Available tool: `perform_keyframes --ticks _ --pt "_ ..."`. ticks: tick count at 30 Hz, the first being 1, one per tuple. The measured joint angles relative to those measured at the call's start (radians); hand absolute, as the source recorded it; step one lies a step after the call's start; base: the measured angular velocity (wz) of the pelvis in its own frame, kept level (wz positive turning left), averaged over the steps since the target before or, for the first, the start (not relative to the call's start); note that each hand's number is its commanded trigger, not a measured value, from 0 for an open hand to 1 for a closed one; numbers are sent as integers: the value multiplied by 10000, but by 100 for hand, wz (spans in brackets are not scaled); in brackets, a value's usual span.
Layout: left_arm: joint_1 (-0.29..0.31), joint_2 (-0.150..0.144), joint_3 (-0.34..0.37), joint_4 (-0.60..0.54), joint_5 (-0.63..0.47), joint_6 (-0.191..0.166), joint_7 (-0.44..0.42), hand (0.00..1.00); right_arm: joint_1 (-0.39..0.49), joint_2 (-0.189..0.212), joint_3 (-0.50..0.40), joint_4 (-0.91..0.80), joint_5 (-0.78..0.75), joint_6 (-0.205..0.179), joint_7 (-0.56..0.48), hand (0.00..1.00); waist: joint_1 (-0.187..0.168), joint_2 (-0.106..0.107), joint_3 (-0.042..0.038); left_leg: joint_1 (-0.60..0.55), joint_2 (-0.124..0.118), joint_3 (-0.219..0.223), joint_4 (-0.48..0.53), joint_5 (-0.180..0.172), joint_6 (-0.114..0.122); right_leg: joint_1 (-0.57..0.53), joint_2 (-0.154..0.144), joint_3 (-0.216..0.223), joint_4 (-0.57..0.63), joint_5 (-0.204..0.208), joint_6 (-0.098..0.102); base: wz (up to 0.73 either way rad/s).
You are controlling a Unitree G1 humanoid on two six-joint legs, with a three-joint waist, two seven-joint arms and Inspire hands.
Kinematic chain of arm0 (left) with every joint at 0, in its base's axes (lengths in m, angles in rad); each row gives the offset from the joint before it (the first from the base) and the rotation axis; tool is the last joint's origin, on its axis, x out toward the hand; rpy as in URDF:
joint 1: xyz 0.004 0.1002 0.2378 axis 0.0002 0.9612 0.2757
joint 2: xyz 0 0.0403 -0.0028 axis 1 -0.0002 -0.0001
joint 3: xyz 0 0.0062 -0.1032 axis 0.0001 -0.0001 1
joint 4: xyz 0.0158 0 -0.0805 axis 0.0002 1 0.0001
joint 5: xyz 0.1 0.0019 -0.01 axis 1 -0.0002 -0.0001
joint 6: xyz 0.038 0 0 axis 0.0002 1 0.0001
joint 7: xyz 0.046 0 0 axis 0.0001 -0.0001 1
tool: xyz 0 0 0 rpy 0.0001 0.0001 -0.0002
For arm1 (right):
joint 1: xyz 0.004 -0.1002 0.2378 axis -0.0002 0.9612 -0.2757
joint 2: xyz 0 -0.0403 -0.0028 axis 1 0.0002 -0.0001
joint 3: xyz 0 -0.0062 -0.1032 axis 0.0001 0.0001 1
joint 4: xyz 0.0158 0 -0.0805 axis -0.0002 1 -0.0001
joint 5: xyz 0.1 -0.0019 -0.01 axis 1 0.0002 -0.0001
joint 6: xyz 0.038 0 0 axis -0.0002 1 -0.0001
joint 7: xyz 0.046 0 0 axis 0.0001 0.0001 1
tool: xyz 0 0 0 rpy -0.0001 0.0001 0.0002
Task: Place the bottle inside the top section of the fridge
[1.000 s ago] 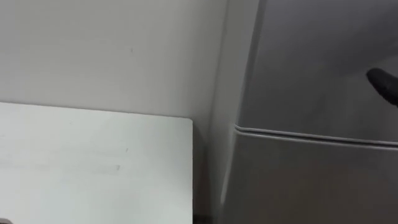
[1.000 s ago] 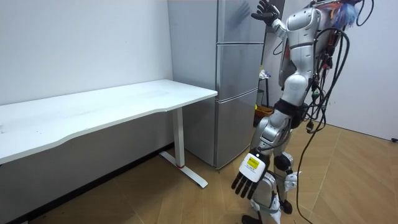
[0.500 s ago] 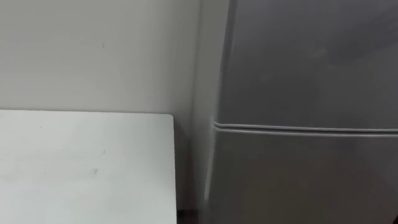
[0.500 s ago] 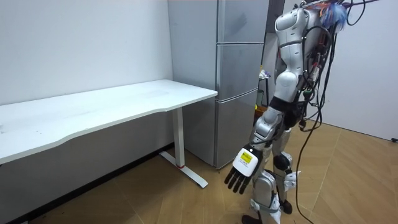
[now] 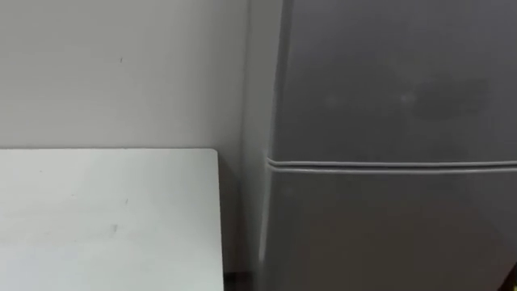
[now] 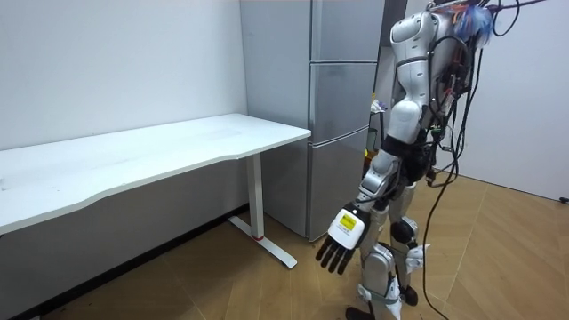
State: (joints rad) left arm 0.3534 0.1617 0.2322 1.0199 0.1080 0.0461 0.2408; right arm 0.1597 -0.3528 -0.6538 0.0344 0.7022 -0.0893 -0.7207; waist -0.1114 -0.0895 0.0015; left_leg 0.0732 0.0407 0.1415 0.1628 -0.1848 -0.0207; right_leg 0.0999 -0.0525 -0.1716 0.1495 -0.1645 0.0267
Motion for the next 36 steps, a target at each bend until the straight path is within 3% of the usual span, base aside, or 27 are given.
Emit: perform_keyframes --ticks 4,5,6,7,12,20,23,31,36 --pt "-147 -28 -1 -152 33 -9 24 0 467 775 158 1124 7 -6 -92 0 91 37 4 -5 -4 20 -13 -3 1 -31 -6 37 3 -8 8 0" --pt "-172 -76 -3 -192 14 -8 51 0 470 922 242 1607 49 -6 -159 0 95 161 -32 -22 -13 16 -10 -7 8 -27 -14 29 -1 -9 9 0" --pt "-226 -144 -2 -188 -21 -8 71 0 473 952 427 2209 79 -36 -216 0 100 279 -17 -27 -18 16 3 -15 20 -30 -19 28 1 -10 11 0" --pt "-266 -172 -6 -187 -110 -9 79 0 474 955 525 2540 102 -53 -215 0 99 169 -24 -26 -22 14 6 -17 21 -30 -23 30 4 -11 13 0" --pt "-413 -294 -13 -209 -383 -104 112 0 487 1140 1004 4673 732 -60 -65 0 87 535 -31 14 -20 17 -22 -14 16 -34 -24 20 18 -59 14 1" --pt "-259 -310 -22 -174 -333 -100 2 0 632 1764 1742 7554 649 -48 517 0 110 492 -48 59 -25 -117 -23 -44 -31 46 -17 -77 11 -177 4 5" --pt "-272 -309 -60 -176 -314 -102 -46 0 786 2000 2437 8192 -140 -27 860 0 128 492 -49 96 -20 -70 -17 -44 -31 68 -18 -15 14 -186 -7 -4" --pt "-564 -335 -323 -121 -313 -193 -171 0 708 2021 4458 9723 -3883 416 2995 0 454 563 -20 99 -18 -39 -5 -85 -30 4 -15 31 22 -200 7 -2" --pt "-774 -334 -416 -19 -289 -214 -174 0 563 2034 5621 9887 -6337 505 4471 0 900 567 -18 104 -12 -54 0 -85 -31 47 -8 -8 11 -188 -5 1"
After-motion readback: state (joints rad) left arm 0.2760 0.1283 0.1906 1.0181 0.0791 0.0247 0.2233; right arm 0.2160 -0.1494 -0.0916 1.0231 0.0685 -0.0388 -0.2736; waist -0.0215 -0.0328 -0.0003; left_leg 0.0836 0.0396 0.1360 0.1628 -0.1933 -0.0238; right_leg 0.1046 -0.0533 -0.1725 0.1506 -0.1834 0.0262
